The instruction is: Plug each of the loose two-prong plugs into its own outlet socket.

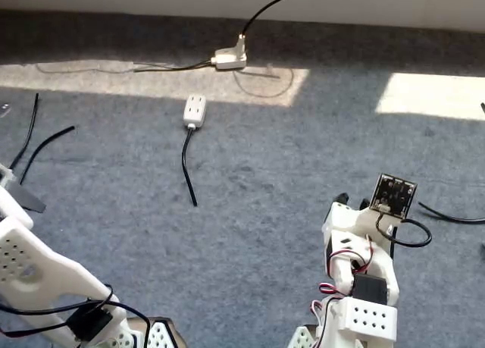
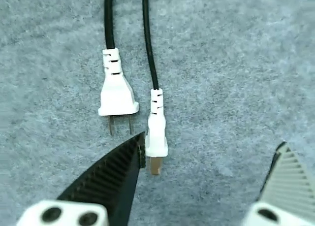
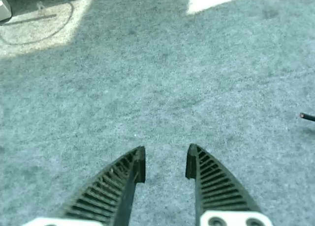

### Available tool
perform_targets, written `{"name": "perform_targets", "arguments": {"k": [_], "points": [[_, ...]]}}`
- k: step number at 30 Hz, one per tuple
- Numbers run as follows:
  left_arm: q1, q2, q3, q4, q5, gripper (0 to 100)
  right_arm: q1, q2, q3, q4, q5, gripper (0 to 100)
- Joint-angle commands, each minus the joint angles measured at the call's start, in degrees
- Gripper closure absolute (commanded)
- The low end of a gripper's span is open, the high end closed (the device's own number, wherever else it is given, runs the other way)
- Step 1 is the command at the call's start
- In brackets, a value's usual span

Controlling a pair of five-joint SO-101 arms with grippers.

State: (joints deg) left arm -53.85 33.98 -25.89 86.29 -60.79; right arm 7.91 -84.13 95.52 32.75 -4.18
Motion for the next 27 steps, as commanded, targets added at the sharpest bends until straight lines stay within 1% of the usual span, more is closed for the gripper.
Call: {"name": "perform_targets", "arguments": {"k": [1, 16, 23, 27], "points": [[-0.04, -0.57, 2.33, -0.88, -0.44, 61, -0.22, -0.4, 2.15, -1.1, 0.53, 84.6], [-0.22, -1.19, 2.07, -0.97, -0.44, 61, -0.13, -0.4, 2.15, -1.1, 0.53, 84.6], [-1.27, -0.57, -1.01, -0.97, -0.53, 61, -0.13, -0.4, 2.15, -1.1, 0.53, 84.6], [-1.45, -0.57, -0.75, -3.16, -0.53, 61, -0.13, -0.4, 2.15, -1.1, 0.53, 84.6]]}}
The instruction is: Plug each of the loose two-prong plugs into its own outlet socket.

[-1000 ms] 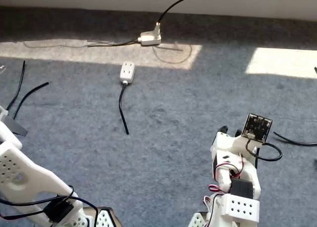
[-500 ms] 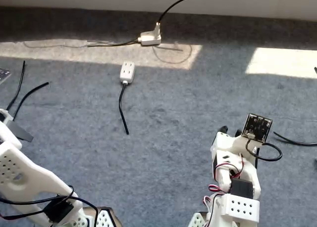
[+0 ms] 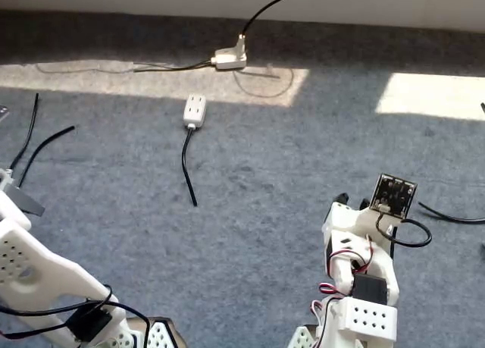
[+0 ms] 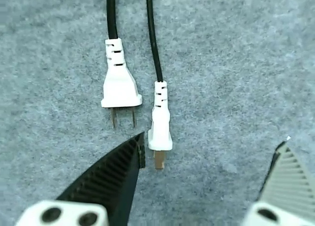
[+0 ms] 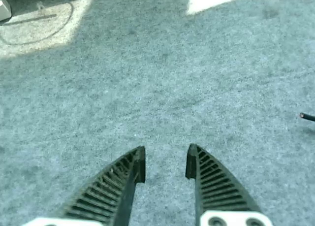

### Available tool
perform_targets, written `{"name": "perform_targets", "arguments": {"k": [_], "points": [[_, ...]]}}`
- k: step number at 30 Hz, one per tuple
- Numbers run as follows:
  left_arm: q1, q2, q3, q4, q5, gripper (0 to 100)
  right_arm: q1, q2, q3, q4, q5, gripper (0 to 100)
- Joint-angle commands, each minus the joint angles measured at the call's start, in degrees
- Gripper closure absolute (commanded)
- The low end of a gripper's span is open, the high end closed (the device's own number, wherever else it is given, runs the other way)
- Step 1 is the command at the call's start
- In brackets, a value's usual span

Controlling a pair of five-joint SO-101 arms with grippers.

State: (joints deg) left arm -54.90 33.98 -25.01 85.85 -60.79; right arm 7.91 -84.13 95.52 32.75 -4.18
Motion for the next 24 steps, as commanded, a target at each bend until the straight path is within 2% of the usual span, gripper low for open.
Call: {"name": "perform_targets", "arguments": {"k": [1, 15, 21, 24], "points": [[-0.48, -0.48, -1.63, -3.69, -0.53, 61, -0.13, -0.4, 2.15, -1.1, 0.53, 84.6], [-0.75, 7.16, -2.07, -5.01, -0.53, 62, -0.13, -0.4, 2.15, -1.1, 0.53, 84.6], [0.48, 6.99, -2.15, -5.01, -0.53, 81, -0.13, -0.4, 2.15, -1.1, 0.53, 84.6], [1.54, 6.99, -2.15, -5.01, -0.53, 87, -0.13, -0.4, 2.15, -1.1, 0.53, 84.6]]}}
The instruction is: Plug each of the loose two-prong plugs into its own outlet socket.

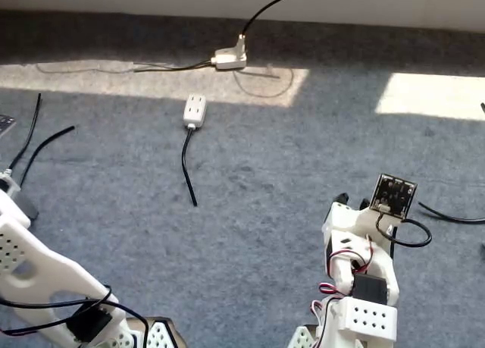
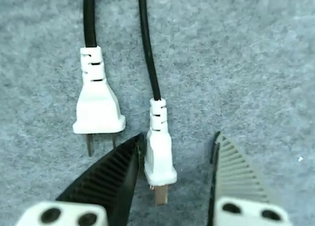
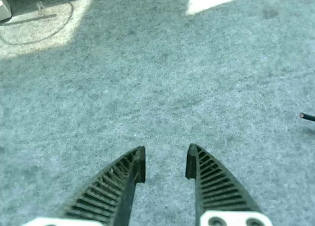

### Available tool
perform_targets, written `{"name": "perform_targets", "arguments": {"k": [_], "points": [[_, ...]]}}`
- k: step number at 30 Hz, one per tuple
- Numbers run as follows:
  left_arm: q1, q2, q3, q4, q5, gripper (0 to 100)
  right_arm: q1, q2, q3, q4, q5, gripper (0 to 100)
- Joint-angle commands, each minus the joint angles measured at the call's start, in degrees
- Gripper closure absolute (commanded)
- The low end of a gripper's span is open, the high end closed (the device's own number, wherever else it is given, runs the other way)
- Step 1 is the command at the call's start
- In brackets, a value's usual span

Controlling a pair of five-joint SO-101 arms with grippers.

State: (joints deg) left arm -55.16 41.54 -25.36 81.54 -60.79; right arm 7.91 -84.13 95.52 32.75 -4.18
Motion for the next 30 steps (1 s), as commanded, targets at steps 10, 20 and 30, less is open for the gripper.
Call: {"name": "perform_targets", "arguments": {"k": [10, 20, 30], "points": [[2.86, -0.57, -5.32, 1.41, -0.44, 89, -0.04, -0.4, 2.15, -1.1, 0.53, 84.6], [2.07, -0.13, -6.9, 6.15, -0.53, 93, -0.04, -0.4, 2.15, -1.1, 0.53, 84.6], [0.13, -0.13, -6.81, 8.0, -8.88, 83, -0.04, -0.4, 2.15, -1.1, 0.53, 84.6]]}}
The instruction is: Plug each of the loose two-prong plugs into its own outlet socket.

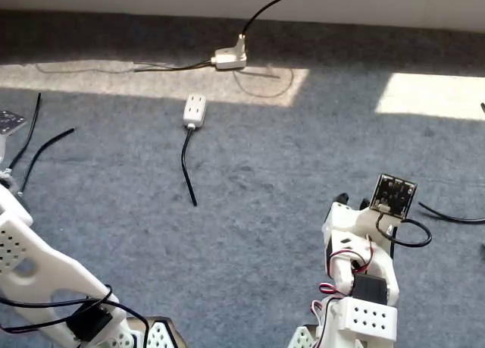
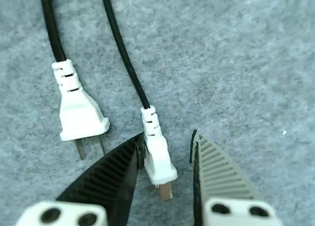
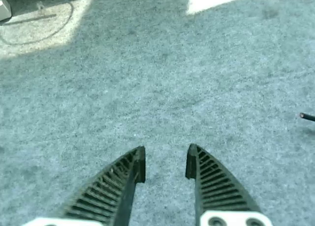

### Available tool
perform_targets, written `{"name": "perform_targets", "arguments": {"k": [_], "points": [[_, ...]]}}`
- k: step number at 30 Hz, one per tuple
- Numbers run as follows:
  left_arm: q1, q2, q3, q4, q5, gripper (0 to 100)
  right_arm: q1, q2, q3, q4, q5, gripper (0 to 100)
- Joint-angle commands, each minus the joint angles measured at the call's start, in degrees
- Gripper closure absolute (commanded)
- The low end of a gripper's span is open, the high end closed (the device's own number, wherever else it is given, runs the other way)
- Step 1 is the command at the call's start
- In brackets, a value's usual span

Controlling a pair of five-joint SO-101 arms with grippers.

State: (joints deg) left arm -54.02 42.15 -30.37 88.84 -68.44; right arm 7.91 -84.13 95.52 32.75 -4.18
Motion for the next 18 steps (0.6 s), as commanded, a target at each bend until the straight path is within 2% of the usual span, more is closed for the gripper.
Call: {"name": "perform_targets", "arguments": {"k": [1, 16, 18], "points": [[-1.36, -0.75, -1.8, 0.7, -1.23, 83, -0.04, -0.4, 2.15, -1.1, 0.53, 84.6], [-1.36, 1.63, -1.89, 0.62, -0.88, 85, -0.04, -0.4, 2.15, -1.1, 0.53, 84.6], [-1.36, 3.38, -1.89, 0.62, -1.05, 88, -0.04, -0.4, 2.15, -1.1, 0.53, 84.6]]}}
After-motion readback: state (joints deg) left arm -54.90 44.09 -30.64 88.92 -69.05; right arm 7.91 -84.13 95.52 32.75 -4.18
